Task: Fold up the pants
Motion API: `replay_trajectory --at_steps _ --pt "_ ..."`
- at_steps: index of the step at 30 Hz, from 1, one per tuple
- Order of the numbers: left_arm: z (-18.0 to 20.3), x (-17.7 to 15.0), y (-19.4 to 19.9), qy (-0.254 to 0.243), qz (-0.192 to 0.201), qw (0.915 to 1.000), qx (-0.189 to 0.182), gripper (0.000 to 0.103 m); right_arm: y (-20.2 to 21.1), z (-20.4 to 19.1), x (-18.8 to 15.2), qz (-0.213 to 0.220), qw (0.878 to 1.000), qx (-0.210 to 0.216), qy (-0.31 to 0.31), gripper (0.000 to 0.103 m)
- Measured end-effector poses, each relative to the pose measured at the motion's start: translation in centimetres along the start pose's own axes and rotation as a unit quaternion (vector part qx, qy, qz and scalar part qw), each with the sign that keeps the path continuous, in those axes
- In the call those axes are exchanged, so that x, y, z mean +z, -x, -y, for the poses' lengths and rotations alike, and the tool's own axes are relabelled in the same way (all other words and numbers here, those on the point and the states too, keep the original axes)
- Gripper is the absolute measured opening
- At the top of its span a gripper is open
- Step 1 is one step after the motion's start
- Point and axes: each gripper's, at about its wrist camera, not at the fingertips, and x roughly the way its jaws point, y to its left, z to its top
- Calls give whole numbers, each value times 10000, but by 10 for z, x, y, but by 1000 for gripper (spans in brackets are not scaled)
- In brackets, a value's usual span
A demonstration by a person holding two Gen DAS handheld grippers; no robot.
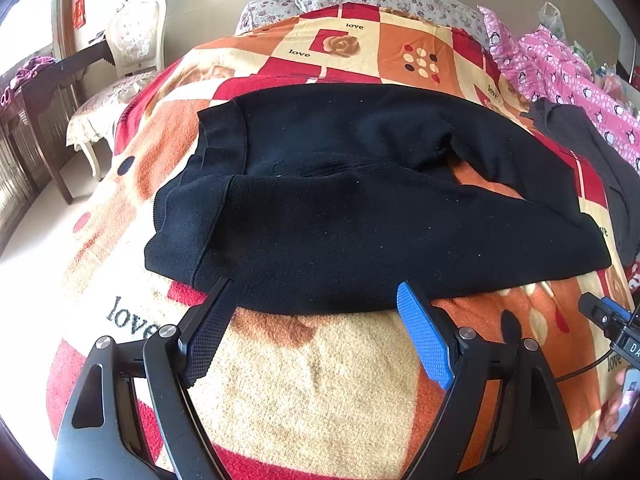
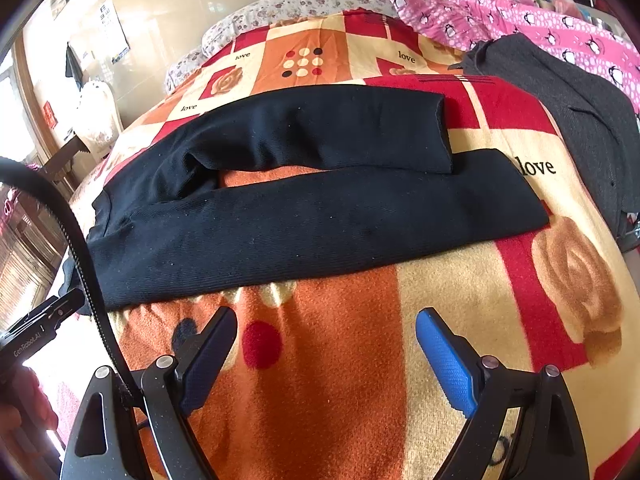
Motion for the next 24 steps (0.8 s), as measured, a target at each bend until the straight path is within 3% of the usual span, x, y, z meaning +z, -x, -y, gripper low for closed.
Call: replay_trajectory --at_steps 10,19,24 --pt "-19 -2 -3 194 -110 9997 -27 83 -11 7 1 -139 9999 28 -63 90" --pt "-69 -9 -6 1159 -227 9925 -323 83 -25 24 10 -193 9992 178 -296 90" --pt "-75 -10 -22 1650 -365 9827 -758 83 -29 33 18 -117 9978 435 -483 90"
